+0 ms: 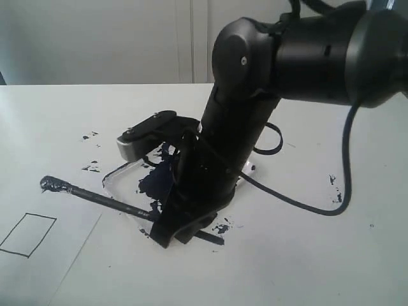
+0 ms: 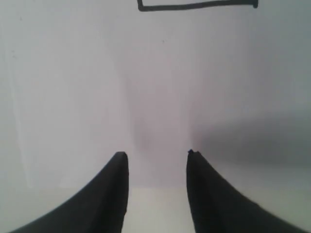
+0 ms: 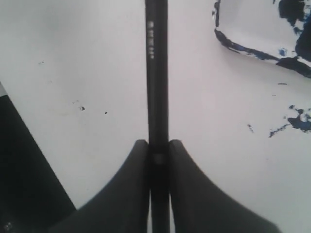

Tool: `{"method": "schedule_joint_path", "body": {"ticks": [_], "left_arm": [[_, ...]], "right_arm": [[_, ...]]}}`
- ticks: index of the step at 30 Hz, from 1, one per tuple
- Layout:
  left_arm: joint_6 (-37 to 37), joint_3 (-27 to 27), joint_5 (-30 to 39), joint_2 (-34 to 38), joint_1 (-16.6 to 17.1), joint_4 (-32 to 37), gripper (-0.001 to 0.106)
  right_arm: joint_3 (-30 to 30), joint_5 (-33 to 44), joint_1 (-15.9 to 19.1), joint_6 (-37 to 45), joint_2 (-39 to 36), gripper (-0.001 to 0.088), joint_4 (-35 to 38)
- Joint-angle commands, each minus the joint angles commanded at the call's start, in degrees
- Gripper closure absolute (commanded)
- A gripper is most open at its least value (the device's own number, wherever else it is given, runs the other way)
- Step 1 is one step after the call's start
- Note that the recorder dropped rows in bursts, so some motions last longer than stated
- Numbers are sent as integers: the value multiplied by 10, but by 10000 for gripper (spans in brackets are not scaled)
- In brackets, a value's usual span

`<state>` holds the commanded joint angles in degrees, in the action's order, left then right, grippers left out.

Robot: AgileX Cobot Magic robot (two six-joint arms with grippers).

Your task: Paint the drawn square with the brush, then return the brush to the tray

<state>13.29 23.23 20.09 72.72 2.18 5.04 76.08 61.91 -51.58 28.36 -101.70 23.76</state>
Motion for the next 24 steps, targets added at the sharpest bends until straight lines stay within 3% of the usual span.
{"method": "schedule_joint_path", "body": {"ticks": [4,9,16,24], "left_arm": [[19,-6,-14,0,0,7,610],[26,-6,-27,0,0,103,610],[-49,-6,-59,37,0,88,610],[-61,-6,-55,38,0,77,641]], "right_arm": [[0,-5,0,38,-29,868,51],[0,-5,0,45,-42,868,52],[0,-5,0,51,-42,868,62],[0,-19,0,62,-42,868,62]]}}
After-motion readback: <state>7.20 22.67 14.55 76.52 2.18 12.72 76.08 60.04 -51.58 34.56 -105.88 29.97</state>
